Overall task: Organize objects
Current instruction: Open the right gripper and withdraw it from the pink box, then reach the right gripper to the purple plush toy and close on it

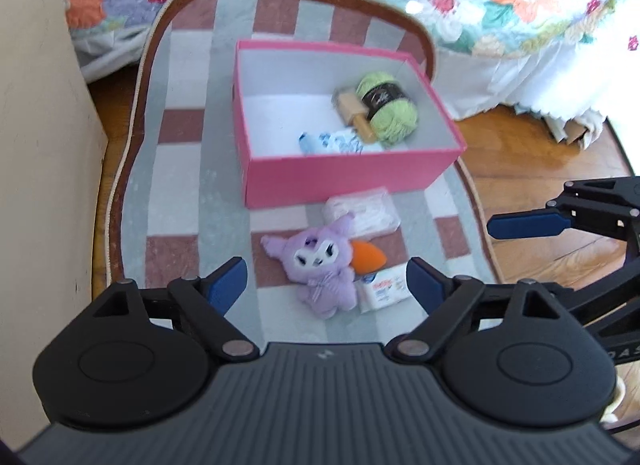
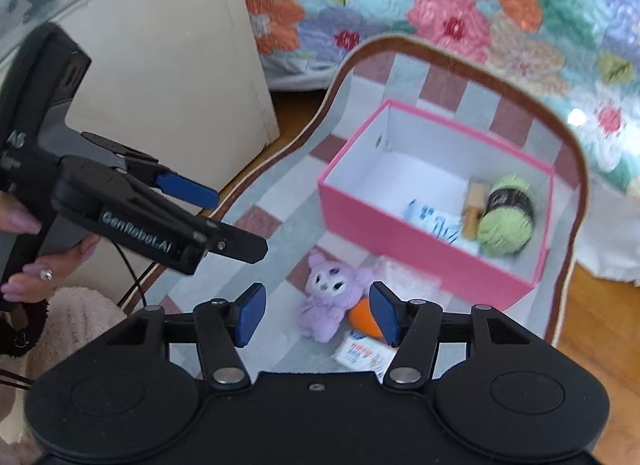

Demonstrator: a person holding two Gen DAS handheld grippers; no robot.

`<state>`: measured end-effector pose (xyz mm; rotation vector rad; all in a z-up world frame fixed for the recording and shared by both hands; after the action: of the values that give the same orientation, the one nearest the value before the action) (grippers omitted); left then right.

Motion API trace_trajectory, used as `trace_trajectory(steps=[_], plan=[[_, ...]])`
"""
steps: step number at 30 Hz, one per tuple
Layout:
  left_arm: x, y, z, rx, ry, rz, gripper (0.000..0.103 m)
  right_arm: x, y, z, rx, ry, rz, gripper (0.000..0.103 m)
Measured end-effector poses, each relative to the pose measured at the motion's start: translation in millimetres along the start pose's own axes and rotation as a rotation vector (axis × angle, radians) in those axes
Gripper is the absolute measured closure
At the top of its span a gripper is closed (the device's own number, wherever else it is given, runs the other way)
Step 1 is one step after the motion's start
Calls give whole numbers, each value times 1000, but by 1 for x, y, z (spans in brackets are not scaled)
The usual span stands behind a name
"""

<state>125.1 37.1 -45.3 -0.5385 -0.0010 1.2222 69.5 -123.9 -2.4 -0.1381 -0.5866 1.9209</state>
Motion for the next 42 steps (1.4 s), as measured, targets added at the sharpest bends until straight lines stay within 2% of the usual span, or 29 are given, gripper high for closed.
trace_trajectory(steps=[2,4,8,10,13,16,18,20,22,23,28,30,32,33,34,35,37,39,42], plan=[[7,5,-11,12,5,34,14,1,7,-9,-5,-26,-5,39],[13,8,-26,20,5,59,13,3,14,-21,-7,-35,9,33],[32,10,-64,30,-32,140,14,2,24,-60,21,-21,16,32],[45,13,-83,54,-11,191,16,0,26,-83,45,-15,1,33],[56,18,-104,67,17,233,17,3,28,-111,60,0,42,33],[54,21,-117,61,42,238,18,7,30,-137,95,3,54,33],[50,23,-125,59,52,246,21,7,32,-152,110,45,55,33],[46,24,-134,54,33,246,21,5,35,-161,98,50,44,33],[41,26,-143,60,-17,220,21,2,38,-166,75,-16,14,34],[41,26,-147,67,-23,210,21,1,40,-169,71,-11,1,34],[42,29,-157,73,34,263,21,-3,41,-175,47,25,-22,34],[45,31,-163,90,80,326,21,-4,41,-178,40,43,-24,34],[48,30,-165,79,82,357,23,-4,43,-181,36,49,-17,34],[47,29,-163,64,69,351,31,-3,44,-182,33,57,-5,39],[46,29,-162,54,62,343,45,-2,45,-182,31,72,10,42],[45,29,-162,52,73,344,48,-1,45,-184,41,95,32,51],[47,31,-167,79,141,384,65,3,48,-188,53,123,81,55],[50,34,-167,83,160,421,67,8,50,-188,37,139,126,55],[49,35,-159,60,152,415,76,13,52,-186,25,137,150,54]])
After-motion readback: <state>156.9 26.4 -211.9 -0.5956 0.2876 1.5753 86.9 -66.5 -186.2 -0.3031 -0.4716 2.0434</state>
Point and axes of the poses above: each gripper's, at about its wrist camera, not at the fingertips, and z roughly against the way its jaws point, x to its left, y to its underside, the point moved 2 cm from there along -z, roughly the way its jaws point, and after that the axes turned 5 degrees about x, right-handed, at the moved point
